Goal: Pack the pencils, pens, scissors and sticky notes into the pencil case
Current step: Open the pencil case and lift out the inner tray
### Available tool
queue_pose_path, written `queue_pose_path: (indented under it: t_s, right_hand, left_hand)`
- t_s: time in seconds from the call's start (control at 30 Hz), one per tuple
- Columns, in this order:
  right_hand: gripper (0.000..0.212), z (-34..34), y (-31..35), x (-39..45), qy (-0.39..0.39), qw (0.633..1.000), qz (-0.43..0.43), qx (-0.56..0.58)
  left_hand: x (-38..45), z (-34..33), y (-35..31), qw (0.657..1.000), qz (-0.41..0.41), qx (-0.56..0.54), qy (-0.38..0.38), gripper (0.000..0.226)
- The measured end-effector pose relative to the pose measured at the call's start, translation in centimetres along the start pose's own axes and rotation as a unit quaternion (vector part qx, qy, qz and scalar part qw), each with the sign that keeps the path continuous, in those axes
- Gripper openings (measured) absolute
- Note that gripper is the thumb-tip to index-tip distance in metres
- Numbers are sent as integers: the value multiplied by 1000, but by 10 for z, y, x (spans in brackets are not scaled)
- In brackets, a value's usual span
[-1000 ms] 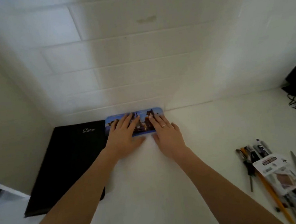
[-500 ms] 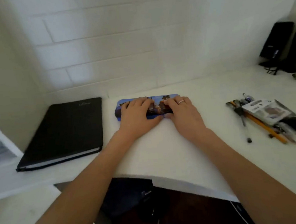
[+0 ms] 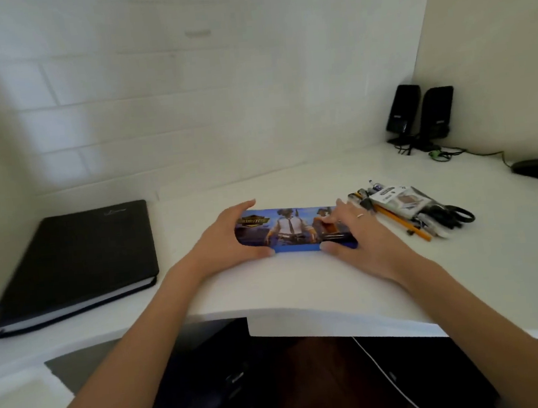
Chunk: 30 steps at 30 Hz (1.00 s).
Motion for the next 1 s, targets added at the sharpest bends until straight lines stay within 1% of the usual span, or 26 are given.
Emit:
queue_pose_path:
  t_s: [0.07, 0.2, 0.43, 0.67, 0.87, 1.0]
  right_hand:
    - [60, 0, -1, 2, 2, 1000, -15, -22]
    - [43, -1, -2, 3, 3, 1000, 4, -28]
    - [30, 0, 0, 5, -35, 998, 45, -30]
    - [21, -1, -2, 6, -55, 997, 53, -14]
    - [22, -1, -6, 8, -66, 997, 47, 1]
    - [20, 0, -6, 8, -82, 995, 48, 12]
  left_hand:
    - [1, 1, 2, 1000, 1, -11, -2, 97]
    - [-1, 1, 1, 1000, -3, 4, -1, 95]
    - [-2, 0, -1, 1000, -1, 6, 1, 98]
    - [-1, 0, -1, 1000, 5, -10, 3, 109]
    - [-2, 0, -2, 999, 19, -24, 8, 116]
    - [-1, 2, -2, 999, 23, -36, 1, 126]
Point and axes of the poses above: each hand's wrist, its own x-axis towards the middle knuckle, its own z-axis out of the back of the hand, y = z × x, the point moved 3 cm from there along x, towards the middle knuckle, and after that the axes turned 11 degrees about y, right-handed, at the moved point
